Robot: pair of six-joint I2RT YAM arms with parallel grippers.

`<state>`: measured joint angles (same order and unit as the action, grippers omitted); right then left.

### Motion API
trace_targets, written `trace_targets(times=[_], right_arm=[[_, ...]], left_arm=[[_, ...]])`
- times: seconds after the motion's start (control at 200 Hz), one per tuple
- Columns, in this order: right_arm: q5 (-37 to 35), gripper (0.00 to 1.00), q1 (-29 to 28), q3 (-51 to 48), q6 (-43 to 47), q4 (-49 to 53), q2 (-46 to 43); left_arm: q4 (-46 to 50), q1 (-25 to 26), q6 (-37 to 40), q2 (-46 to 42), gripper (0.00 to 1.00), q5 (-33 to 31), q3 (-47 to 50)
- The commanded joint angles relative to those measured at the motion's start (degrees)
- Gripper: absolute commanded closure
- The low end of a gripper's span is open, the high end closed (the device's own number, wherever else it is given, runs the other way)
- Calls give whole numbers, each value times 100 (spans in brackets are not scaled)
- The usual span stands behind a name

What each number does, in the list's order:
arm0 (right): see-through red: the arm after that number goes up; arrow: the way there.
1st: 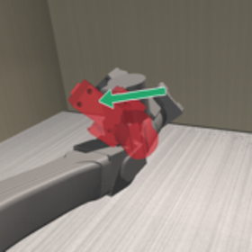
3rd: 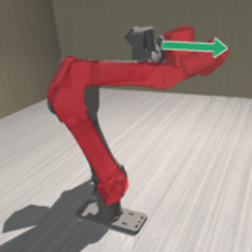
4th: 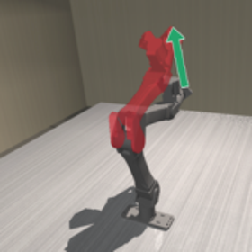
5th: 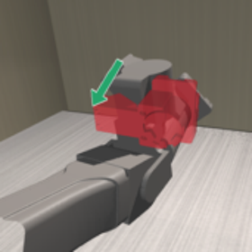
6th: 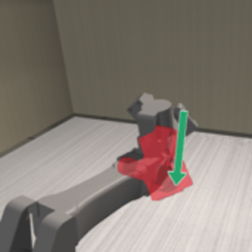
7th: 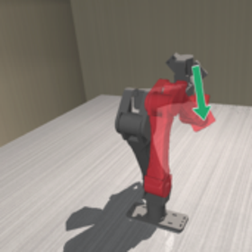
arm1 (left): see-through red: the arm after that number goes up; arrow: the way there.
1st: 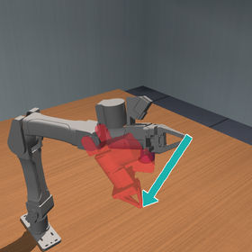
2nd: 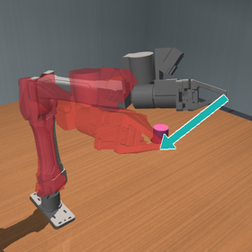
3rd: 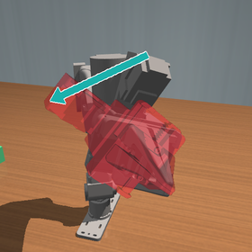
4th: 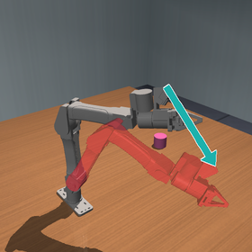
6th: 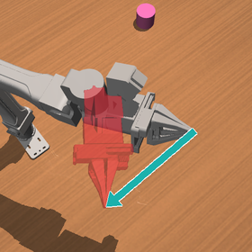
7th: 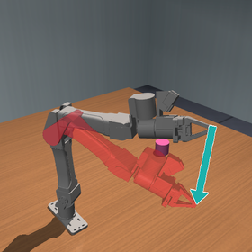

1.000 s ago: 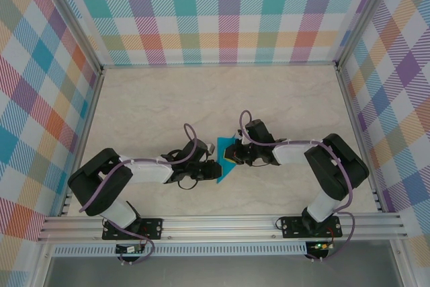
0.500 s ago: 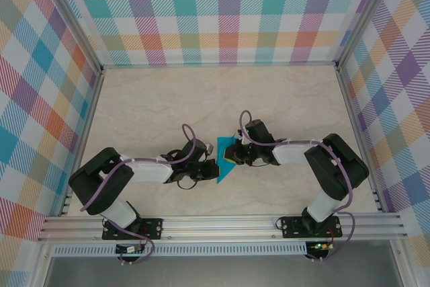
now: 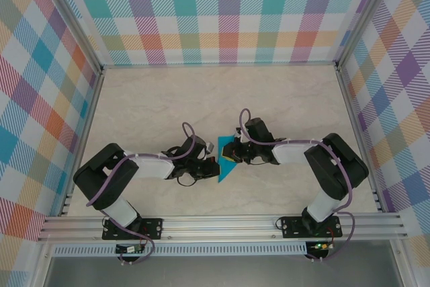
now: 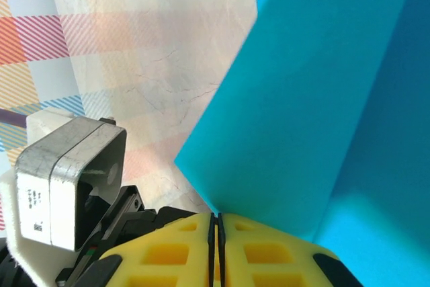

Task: Fold a paper plane with a square sheet of paper (pick it up from the middle)
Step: Fourth fold the wing at the center of the table.

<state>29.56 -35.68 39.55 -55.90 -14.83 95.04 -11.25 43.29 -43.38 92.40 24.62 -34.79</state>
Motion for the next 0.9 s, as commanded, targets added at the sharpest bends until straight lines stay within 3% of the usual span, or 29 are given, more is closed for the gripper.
trace_targets(times=[0.0,0.375,0.595,0.9], right_arm=[[-159,87,-27,199,225,484,-235],[-205,87,-27,160,290,701,-265],[-184,87,-27,163,304,728,-264],[-190,86,-27,164,308,736,-275]], left_arm=[[303,-67,222,-99,92,56,-155],[9,-66,244,-360,78,32,-240],[-44,-66,212,-303,79,-30,-222],[-236,-67,128,10,88,48,-256]])
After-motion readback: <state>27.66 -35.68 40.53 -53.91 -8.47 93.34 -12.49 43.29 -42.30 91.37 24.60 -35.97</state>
